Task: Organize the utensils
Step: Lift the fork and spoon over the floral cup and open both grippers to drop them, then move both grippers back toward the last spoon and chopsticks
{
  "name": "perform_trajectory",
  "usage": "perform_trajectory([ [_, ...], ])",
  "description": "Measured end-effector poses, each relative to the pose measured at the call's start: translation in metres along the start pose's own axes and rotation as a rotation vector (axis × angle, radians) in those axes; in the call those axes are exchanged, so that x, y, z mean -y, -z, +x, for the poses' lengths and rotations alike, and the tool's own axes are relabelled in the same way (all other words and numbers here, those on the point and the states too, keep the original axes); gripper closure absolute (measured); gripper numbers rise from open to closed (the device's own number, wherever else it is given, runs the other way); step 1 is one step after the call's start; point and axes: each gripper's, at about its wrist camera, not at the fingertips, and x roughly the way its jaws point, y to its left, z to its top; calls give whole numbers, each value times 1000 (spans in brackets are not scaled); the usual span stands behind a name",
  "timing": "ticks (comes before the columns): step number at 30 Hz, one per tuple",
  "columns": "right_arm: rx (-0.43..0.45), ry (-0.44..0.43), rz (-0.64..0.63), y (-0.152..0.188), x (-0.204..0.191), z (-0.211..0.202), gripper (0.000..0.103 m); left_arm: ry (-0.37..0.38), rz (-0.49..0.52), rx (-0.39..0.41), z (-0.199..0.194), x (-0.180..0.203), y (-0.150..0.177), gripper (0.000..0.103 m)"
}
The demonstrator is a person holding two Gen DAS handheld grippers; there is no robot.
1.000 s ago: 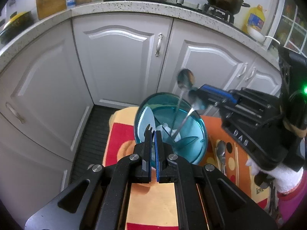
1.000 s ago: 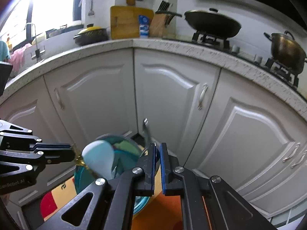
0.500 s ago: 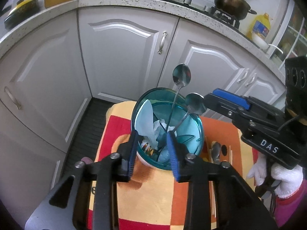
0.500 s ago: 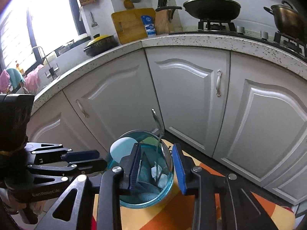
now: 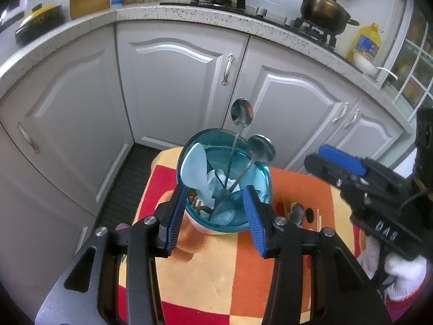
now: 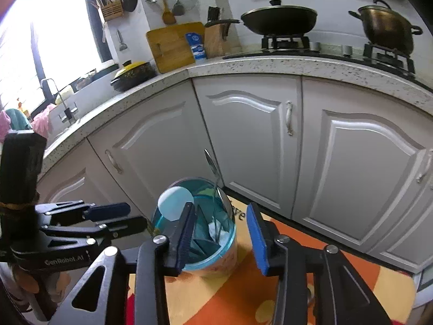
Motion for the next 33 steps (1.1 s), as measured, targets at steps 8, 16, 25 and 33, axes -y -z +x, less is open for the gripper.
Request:
perform_trajectory([
  [8, -1, 54, 43, 21, 3, -29, 62, 20, 26, 23, -15, 27, 9, 49],
  [16, 5, 146, 130, 49, 23, -66, 62, 69, 76, 41, -25, 69, 19, 49],
  [25, 4, 242, 179, 71, 46, -106, 62, 127, 129, 29, -21, 117, 29, 48],
  [33, 0, 298, 202, 91, 63, -126, 61, 152, 179, 10, -9, 154, 37, 48],
])
